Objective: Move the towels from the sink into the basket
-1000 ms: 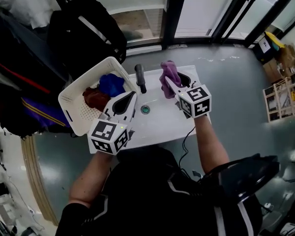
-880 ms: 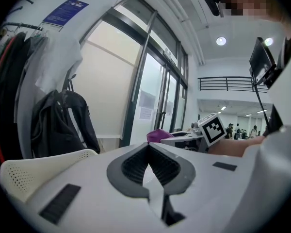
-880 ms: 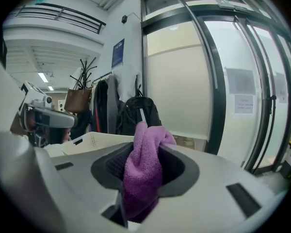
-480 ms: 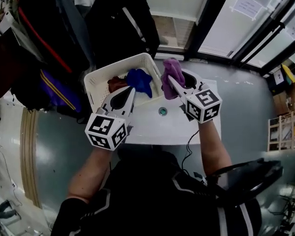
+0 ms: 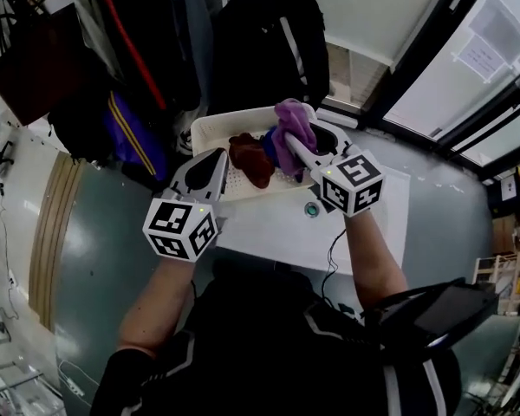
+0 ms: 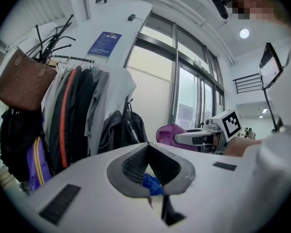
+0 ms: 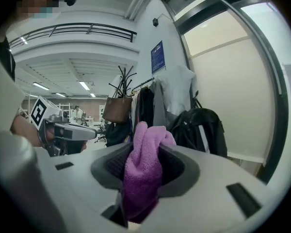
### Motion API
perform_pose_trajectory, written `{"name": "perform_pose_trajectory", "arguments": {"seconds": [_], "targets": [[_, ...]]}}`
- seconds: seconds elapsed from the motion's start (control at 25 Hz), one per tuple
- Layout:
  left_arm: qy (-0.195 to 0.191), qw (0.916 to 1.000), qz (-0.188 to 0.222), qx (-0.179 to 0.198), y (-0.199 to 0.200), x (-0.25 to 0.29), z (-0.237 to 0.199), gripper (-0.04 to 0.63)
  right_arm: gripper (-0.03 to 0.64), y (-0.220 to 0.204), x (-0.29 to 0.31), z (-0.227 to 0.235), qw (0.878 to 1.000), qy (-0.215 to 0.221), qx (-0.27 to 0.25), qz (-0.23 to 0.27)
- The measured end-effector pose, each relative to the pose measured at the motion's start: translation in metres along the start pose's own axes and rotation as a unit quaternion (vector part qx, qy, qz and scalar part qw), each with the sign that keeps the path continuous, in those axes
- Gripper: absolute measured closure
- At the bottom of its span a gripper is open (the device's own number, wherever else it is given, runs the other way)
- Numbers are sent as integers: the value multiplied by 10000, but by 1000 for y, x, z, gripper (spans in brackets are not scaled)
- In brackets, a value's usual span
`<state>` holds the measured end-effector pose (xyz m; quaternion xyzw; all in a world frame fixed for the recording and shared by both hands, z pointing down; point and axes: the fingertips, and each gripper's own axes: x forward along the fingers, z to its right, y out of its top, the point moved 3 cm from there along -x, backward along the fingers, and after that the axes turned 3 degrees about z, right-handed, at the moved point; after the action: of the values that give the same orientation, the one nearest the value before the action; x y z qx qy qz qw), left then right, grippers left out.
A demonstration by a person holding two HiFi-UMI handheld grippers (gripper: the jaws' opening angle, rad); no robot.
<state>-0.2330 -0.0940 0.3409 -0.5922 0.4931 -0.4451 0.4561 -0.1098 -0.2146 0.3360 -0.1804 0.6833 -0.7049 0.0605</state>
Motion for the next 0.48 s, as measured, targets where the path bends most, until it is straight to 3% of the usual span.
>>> {"name": "perform_pose_trajectory", "arguments": {"seconds": [0.48], "targets": [[1151,9929,281,-56,9,-48,-74,589,471,-20,103,-63,9926,1145,51,-399]]}}
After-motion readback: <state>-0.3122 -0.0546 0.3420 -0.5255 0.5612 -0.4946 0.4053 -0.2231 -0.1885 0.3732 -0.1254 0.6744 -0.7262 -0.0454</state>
